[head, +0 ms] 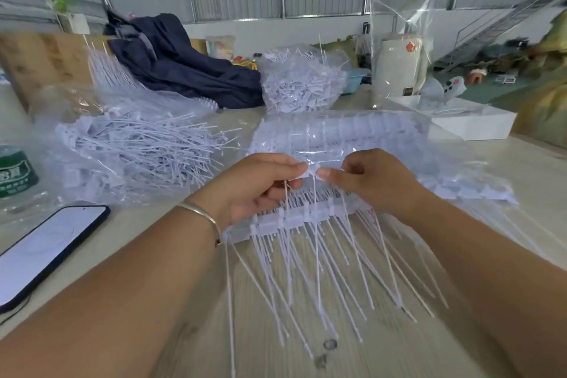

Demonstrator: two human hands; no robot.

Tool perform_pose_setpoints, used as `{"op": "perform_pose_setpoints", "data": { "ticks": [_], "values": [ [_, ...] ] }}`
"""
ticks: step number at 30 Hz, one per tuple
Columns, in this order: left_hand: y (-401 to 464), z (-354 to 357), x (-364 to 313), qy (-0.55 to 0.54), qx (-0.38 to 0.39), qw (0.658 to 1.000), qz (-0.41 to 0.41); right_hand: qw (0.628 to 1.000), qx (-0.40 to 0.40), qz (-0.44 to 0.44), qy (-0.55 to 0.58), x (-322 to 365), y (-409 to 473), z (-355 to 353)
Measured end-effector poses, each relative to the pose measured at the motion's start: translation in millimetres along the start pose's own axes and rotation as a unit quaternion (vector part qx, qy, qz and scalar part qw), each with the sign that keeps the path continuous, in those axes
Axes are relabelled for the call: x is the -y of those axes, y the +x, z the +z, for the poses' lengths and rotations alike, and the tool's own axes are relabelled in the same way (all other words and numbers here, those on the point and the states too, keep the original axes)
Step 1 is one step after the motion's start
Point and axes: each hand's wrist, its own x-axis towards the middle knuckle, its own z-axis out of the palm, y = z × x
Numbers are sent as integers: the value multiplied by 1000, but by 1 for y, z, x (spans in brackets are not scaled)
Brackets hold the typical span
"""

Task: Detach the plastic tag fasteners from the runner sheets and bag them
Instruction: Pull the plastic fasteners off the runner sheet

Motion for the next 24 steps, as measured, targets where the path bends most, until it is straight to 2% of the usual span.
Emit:
{"op": "perform_pose_setpoints", "data": {
  "ticks": [2,4,8,12,14,18,24],
  "values": [
    [-1,-2,5,-80,21,997,-2,995,24,-12,100,0,-2,-4],
    [-5,-6,12,-148,75,986,18,979,63,-23,194,3,-6,-6],
    [-12,-9,19,-264,149,951,56,951,98,-59,286,13,-13,-2],
    [-16,1,22,-281,193,940,29,906,162,-76,384,11,-19,5],
    [-17,3,22,-268,205,941,7,898,178,-82,395,9,-21,6],
    [-18,5,19,-229,200,953,6,905,149,-64,393,9,-19,1],
    [-16,4,15,-239,145,959,42,912,47,-89,397,13,-19,-11]
  ]
}}
